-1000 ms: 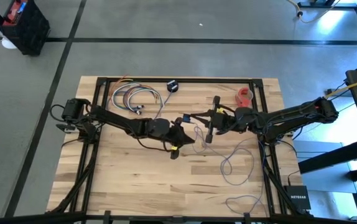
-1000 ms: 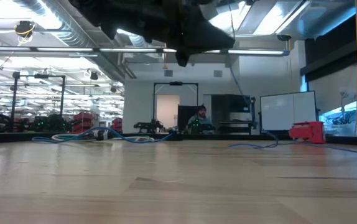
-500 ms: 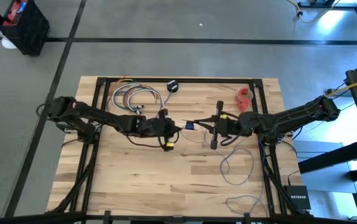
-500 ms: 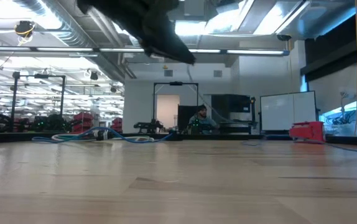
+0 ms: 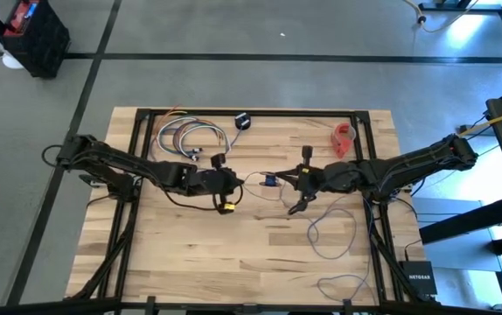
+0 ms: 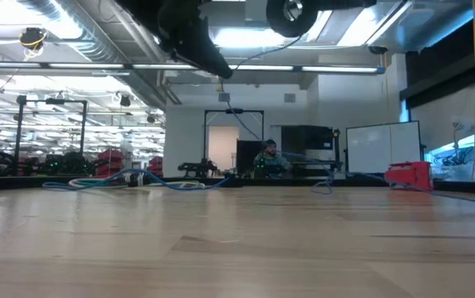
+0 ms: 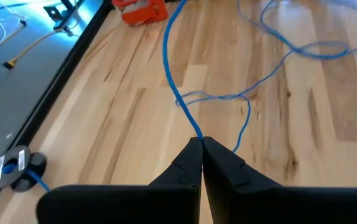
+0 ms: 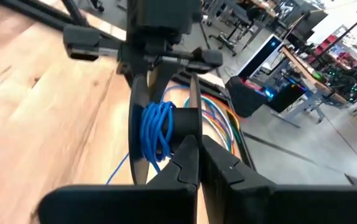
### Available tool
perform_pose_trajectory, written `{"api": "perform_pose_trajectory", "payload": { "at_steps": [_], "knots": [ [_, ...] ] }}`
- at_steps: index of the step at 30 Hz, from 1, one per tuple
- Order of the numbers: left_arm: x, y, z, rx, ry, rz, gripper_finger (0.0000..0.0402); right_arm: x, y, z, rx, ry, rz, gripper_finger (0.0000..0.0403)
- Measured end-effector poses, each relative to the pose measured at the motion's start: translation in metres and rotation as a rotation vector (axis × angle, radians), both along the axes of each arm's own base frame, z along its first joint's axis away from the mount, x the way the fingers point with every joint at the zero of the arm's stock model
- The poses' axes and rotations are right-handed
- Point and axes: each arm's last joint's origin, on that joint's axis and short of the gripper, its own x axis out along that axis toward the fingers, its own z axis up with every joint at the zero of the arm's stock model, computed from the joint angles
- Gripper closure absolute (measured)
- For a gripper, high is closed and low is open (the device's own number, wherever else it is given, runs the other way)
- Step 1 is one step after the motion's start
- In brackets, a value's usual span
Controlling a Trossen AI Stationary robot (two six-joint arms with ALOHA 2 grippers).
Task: Coil cords
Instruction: Coil the blue wire onto the black spool
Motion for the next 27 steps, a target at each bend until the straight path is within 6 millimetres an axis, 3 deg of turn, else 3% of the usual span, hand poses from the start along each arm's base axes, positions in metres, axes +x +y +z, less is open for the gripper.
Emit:
{"api": "perform_pose_trajectory", "payload": {
  "at_steps": [9,17,27],
  "knots": [
    [-0.01,-0.011,0.021,-0.021,-0.098,-0.037,0.04,0.01,-0.009,-0.019,-0.065,0.113,-0.126,0.0398],
    [-0.005,-0.017,0.028,-0.02,-0.197,-0.066,0.04,0.037,-0.029,-0.046,-0.08,0.17,-0.211,0.0398],
    [0.01,-0.02,0.025,-0.025,-0.285,-0.073,0.0399,0.075,-0.024,-0.052,-0.02,0.147,-0.172,0.0398]
  ]
}}
